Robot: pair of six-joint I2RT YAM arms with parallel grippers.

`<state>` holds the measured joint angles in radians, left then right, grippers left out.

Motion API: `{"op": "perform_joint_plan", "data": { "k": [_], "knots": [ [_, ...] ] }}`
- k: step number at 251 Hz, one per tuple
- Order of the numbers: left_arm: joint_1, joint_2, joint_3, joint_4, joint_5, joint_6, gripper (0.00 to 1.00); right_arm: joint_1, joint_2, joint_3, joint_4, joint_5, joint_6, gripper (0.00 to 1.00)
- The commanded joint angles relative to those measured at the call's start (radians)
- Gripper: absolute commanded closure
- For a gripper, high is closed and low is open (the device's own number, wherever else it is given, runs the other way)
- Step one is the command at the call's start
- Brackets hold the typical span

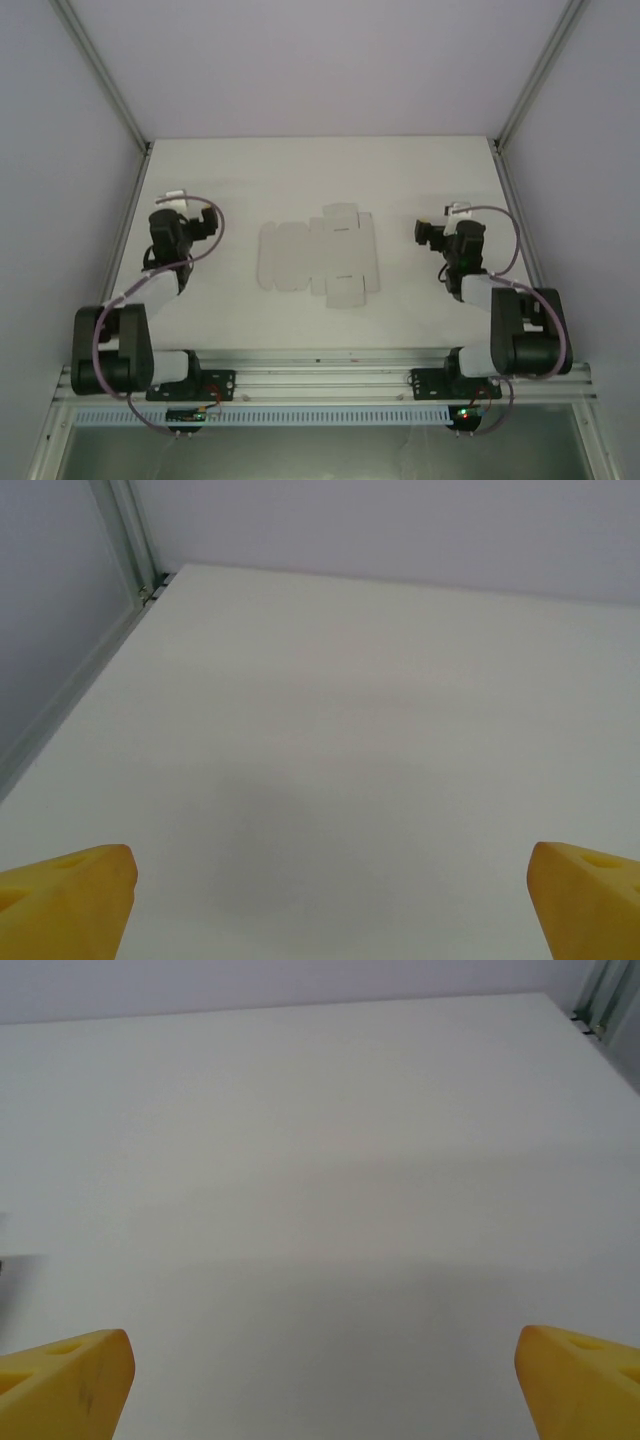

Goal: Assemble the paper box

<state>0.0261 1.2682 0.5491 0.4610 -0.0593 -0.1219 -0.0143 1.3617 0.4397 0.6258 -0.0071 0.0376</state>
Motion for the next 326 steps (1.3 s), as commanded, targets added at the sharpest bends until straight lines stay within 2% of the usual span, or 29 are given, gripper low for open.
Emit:
{"op": "perform_joint_plan", "data": {
  "k": [1, 43, 68, 95, 108, 133, 163, 211, 230, 262, 278, 303, 326],
  "knots": [
    [0.000, -0.073, 0.054, -0.298, 0.083, -0.159, 0.00, 0.028, -0.090, 0.123, -0.285, 0.064, 0.025, 0.01],
    [-0.074, -0.136, 0.110, -0.466, 0.199, -0.341, 0.00, 0.150, -0.147, 0.305, -0.680, 0.130, 0.137, 0.00],
    [-0.147, -0.111, 0.144, -0.542, 0.219, -0.418, 0.00, 0.250, -0.127, 0.399, -0.884, 0.153, 0.216, 0.02],
    [-0.214, -0.036, 0.188, -0.621, 0.260, -0.446, 0.00, 0.325, -0.070, 0.459, -1.014, 0.134, 0.307, 0.12],
    [-0.236, 0.007, 0.208, -0.646, 0.309, -0.433, 0.00, 0.352, -0.036, 0.481, -1.048, 0.091, 0.346, 0.22],
    [-0.254, 0.081, 0.227, -0.666, 0.377, -0.426, 0.00, 0.395, 0.023, 0.499, -1.036, -0.030, 0.396, 0.34],
    [-0.258, 0.153, 0.224, -0.645, 0.424, -0.427, 0.00, 0.436, 0.094, 0.509, -0.966, -0.179, 0.407, 0.43],
    [-0.264, 0.223, 0.237, -0.632, 0.467, -0.397, 0.00, 0.462, 0.230, 0.540, -0.917, -0.278, 0.428, 0.52],
    [-0.264, 0.245, 0.245, -0.636, 0.476, -0.379, 0.00, 0.453, 0.290, 0.540, -0.908, -0.263, 0.441, 0.59],
    [-0.264, 0.278, 0.251, -0.632, 0.489, -0.357, 0.00, 0.430, 0.341, 0.498, -0.885, -0.215, 0.453, 0.61],
    [-0.264, 0.296, 0.251, -0.614, 0.521, -0.351, 0.00, 0.413, 0.356, 0.464, -0.851, -0.239, 0.460, 0.66],
    [-0.265, 0.324, 0.249, -0.575, 0.583, -0.348, 0.00, 0.395, 0.365, 0.414, -0.807, -0.262, 0.473, 0.66],
    [-0.270, 0.340, 0.239, -0.511, 0.653, -0.356, 0.04, 0.392, 0.364, 0.382, -0.790, -0.261, 0.484, 0.67]
  ]
}}
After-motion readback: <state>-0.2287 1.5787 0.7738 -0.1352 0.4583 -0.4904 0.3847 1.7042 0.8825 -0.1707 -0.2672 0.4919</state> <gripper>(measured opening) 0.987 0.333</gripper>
